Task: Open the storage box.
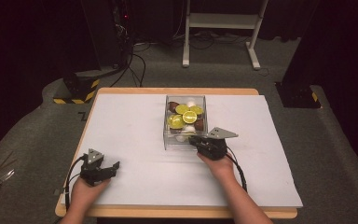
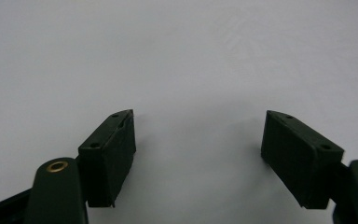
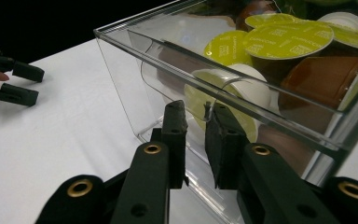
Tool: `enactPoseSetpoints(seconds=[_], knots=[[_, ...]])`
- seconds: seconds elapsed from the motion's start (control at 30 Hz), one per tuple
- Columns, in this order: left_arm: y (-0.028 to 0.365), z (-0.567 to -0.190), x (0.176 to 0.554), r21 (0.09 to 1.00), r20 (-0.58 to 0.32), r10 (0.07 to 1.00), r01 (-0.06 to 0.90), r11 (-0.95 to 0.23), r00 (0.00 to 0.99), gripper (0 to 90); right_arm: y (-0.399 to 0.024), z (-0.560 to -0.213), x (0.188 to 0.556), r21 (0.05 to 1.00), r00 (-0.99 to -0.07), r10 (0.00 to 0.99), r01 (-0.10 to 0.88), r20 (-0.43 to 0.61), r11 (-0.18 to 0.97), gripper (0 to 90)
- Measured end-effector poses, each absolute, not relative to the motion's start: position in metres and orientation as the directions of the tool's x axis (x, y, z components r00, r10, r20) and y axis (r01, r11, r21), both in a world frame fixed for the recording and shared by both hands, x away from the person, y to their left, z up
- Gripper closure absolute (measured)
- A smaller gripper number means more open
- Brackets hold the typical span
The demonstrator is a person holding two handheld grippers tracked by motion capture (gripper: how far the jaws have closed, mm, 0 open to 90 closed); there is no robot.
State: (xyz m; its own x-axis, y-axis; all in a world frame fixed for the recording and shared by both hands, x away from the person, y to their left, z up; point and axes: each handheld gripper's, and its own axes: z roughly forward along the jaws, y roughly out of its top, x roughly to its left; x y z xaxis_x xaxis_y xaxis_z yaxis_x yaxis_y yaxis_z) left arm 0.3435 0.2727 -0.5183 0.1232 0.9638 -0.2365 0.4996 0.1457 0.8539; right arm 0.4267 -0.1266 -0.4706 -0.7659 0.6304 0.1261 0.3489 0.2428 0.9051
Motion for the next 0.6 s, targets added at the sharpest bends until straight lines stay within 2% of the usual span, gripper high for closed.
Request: enactPoseSetpoints(seconds=[0.47,0.53,0.6], knots=[[0.2719,-0.5184,0.3434,0.853,-0.243,0.963,0.498,0.153,0.120,26.4,-0.1354,-0.4710,0.4226,0.908,-0.777,0.614,0.346,0.136,0.237,83.3],[0.2719,-0.5184,0.3434,0.854,-0.243,0.963,0.498,0.153,0.120,26.4,-0.1339,-0.4713,0.4223,0.911,-0.782,0.609,0.338,0.132,0.236,76.2],[0.2716,-0.5185,0.3434,0.854,-0.244,0.962,0.496,0.155,0.119,26.4,-0.1326,-0.4717,0.4222,0.913,-0.783,0.608,0.334,0.130,0.235,74.5]])
